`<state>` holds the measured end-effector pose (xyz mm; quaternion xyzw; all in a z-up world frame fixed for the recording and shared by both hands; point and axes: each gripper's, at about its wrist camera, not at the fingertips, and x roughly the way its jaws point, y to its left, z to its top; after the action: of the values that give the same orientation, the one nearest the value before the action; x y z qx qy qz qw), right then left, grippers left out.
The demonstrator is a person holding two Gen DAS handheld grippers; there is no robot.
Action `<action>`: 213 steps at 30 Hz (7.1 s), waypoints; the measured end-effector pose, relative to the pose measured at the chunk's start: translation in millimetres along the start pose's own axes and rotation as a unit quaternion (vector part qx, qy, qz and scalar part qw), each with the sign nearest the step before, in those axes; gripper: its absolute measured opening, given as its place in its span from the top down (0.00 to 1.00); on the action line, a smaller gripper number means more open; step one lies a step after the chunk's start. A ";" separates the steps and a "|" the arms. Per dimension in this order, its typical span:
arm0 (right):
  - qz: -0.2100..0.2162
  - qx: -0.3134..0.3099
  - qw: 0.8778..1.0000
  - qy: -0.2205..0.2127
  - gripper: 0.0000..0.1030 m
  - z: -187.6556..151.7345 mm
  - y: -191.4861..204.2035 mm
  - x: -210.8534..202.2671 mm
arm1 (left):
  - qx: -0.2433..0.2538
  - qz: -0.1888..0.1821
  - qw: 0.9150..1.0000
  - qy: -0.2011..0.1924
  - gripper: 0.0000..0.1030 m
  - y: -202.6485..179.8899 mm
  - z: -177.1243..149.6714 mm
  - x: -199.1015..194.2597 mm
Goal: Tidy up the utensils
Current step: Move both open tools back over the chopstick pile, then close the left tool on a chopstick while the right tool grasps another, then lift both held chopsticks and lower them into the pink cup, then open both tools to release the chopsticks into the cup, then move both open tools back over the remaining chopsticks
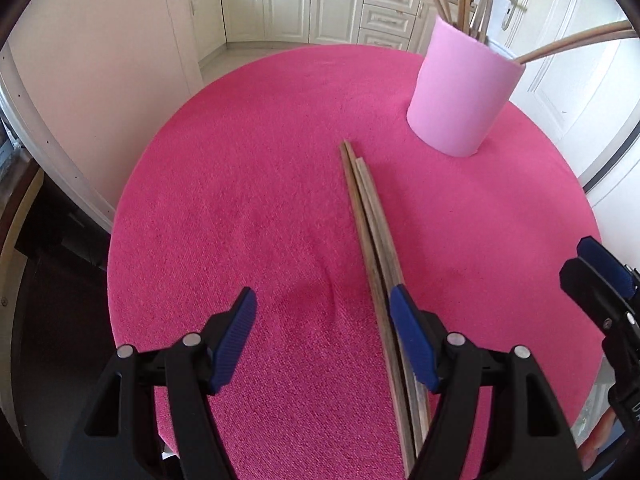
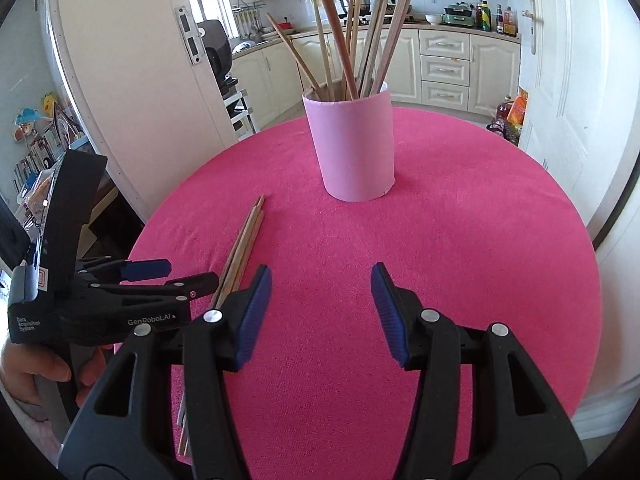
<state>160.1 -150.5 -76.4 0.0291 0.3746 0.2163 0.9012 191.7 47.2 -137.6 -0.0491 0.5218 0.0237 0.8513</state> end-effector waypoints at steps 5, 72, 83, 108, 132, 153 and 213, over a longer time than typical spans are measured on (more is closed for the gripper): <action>0.002 0.001 1.000 0.007 0.49 -1.1 -4.4 4.9 | 0.006 0.003 1.000 0.006 0.34 -4.8 4.3 6.6; 0.099 -0.010 0.995 0.026 0.94 19.4 10.6 -14.0 | 0.011 -0.073 0.984 -0.164 0.94 -8.2 -2.6 -74.2; 0.133 0.040 0.982 -0.131 0.94 40.0 -39.8 -82.4 | 0.014 -0.127 0.939 -0.320 0.94 -35.6 3.6 -117.9; 0.064 0.049 0.929 -0.362 0.94 141.8 -107.5 -55.4 | -0.011 -0.141 0.837 -0.528 0.94 -77.9 126.1 -100.4; 0.097 -0.037 0.935 -0.339 0.94 146.5 -77.2 -12.7 | 0.002 -0.126 0.836 -0.535 0.94 -88.0 147.1 -50.9; 0.069 -0.031 0.947 -0.311 0.94 145.3 -64.0 -20.0 | 0.012 -0.124 0.855 -0.503 0.52 -78.6 130.7 -73.8; 0.010 0.002 0.998 -0.070 0.48 1.9 -17.8 -9.6 | -0.032 -0.015 0.998 -0.054 0.29 9.5 -0.9 -13.6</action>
<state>161.9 -170.3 -72.5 0.0497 0.3111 0.2217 0.9228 183.8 56.7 -126.4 -0.0829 0.4731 0.0307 0.8765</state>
